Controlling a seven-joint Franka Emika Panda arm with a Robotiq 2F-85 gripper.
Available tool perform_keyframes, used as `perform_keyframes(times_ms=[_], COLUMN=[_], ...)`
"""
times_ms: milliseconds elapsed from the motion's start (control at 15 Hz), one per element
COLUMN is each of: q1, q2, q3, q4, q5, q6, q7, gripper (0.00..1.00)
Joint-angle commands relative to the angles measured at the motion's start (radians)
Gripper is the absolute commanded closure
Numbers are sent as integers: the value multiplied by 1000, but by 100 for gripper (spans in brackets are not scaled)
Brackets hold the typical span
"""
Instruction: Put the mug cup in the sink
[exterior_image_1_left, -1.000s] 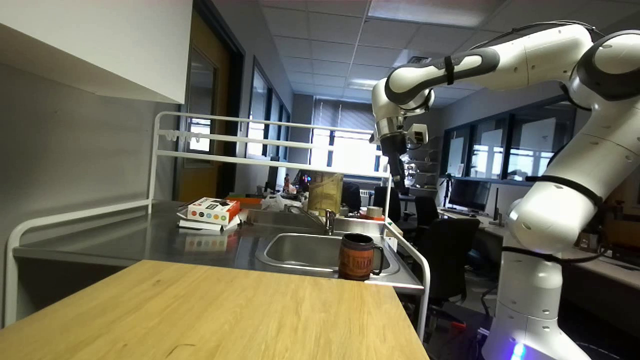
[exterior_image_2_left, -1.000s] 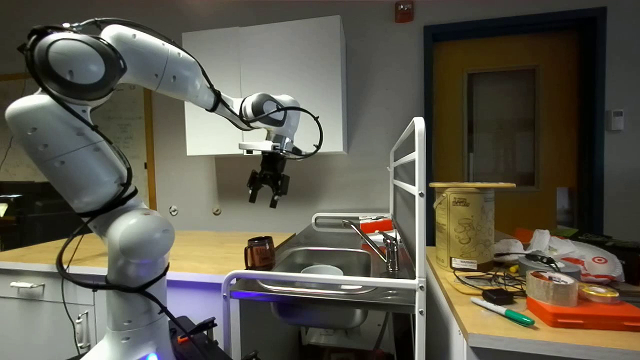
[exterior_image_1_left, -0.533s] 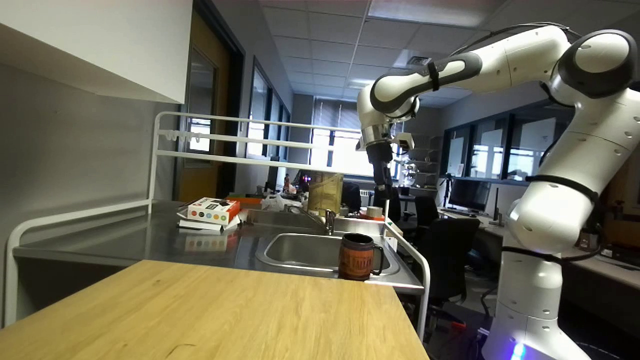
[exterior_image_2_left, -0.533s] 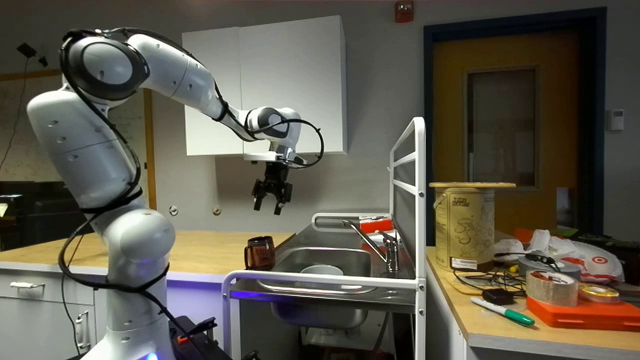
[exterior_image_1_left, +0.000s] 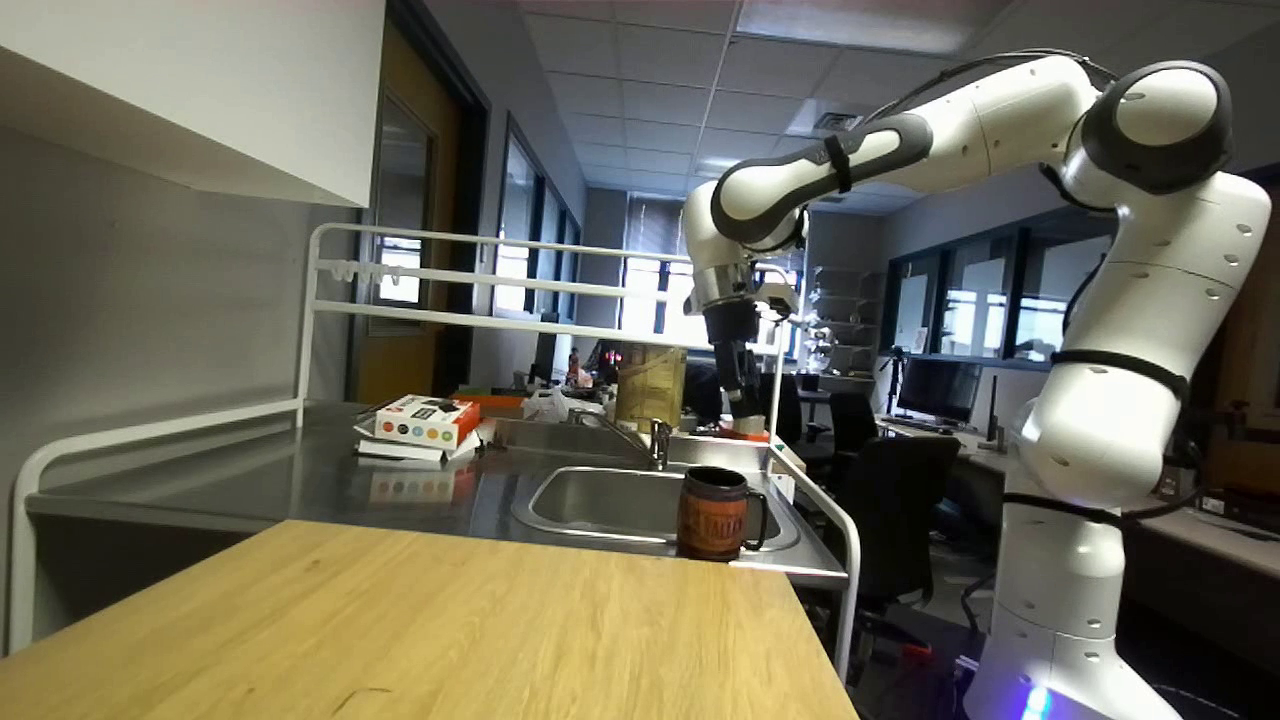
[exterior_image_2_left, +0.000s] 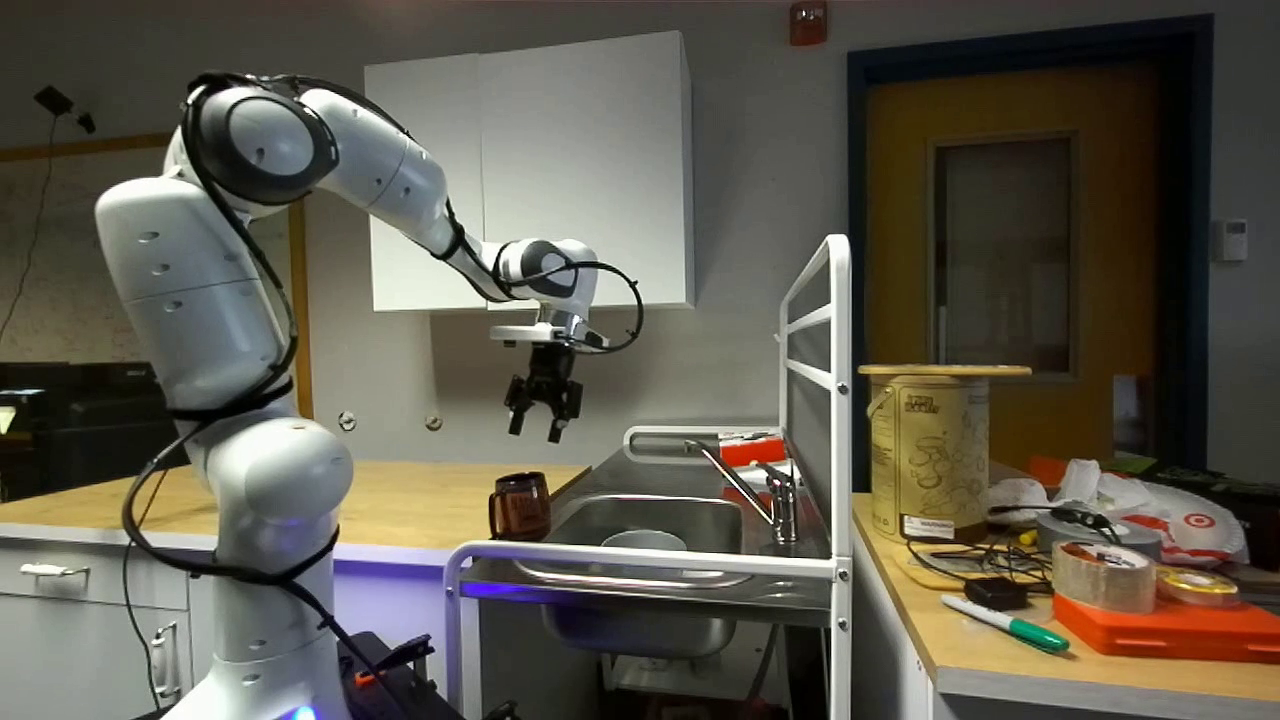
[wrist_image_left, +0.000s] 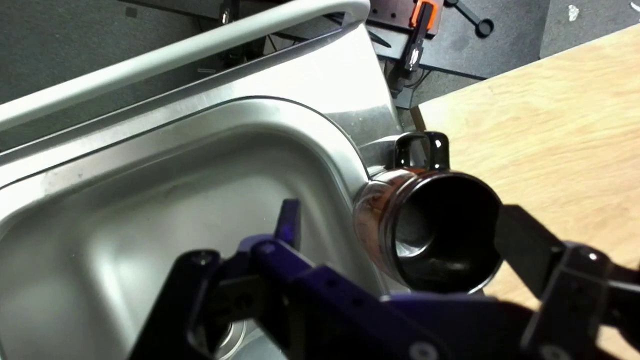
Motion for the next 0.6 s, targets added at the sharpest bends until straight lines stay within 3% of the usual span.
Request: perform_keyframes(times_ms=[0, 533], q1=[8, 24], q2=[20, 78], q3=[20, 42], q4=[-9, -181], q5=[-7, -13], q6=[36, 237], q7=[26, 16], gripper=[0, 0])
